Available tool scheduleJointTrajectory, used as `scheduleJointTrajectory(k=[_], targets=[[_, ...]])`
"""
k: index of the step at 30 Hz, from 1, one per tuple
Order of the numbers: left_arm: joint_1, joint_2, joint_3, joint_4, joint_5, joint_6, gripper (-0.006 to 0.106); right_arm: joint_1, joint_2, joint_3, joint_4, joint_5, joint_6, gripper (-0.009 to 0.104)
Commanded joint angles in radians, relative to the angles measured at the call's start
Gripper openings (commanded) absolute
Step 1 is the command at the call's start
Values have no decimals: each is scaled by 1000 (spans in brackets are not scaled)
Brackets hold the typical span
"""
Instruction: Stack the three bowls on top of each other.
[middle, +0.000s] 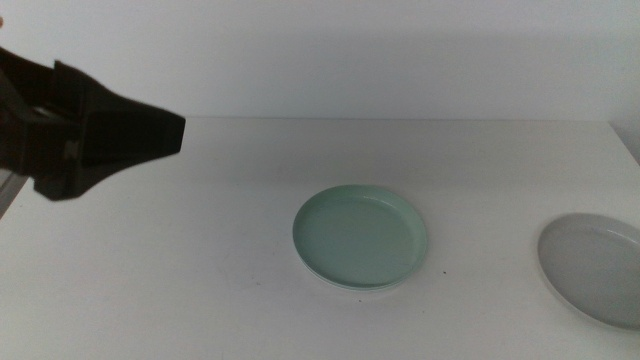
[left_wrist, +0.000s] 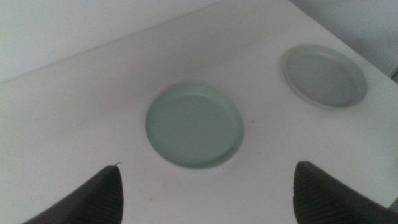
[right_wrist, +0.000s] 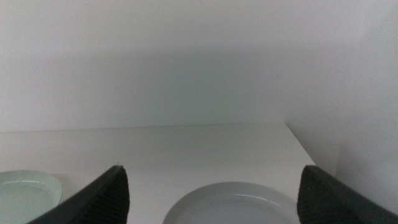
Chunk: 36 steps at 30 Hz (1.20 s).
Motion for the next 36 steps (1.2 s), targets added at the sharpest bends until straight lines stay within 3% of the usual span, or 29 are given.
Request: scheduleJointTrajectory(k=[1, 11, 18, 27, 34, 36], targets=[[2, -4, 0, -4, -31, -7, 94, -5, -5, 3, -2, -8, -11, 93], [2, -4, 0, -4, -80, -7, 94, -5, -5, 3, -16, -7, 15, 93], [2, -4, 0, -4, -80, -7, 94, -5, 123, -116, -6, 59, 251, 93], [2, -4, 0, 3, -80, -7, 94, -5, 551, -644, -12, 695, 276, 93], [2, -4, 0, 3, -82, -7, 94, -5, 642, -787, 3, 757, 281, 93], [2, -4, 0, 3, -82, -7, 94, -5, 659, -805, 54, 759, 281, 93]])
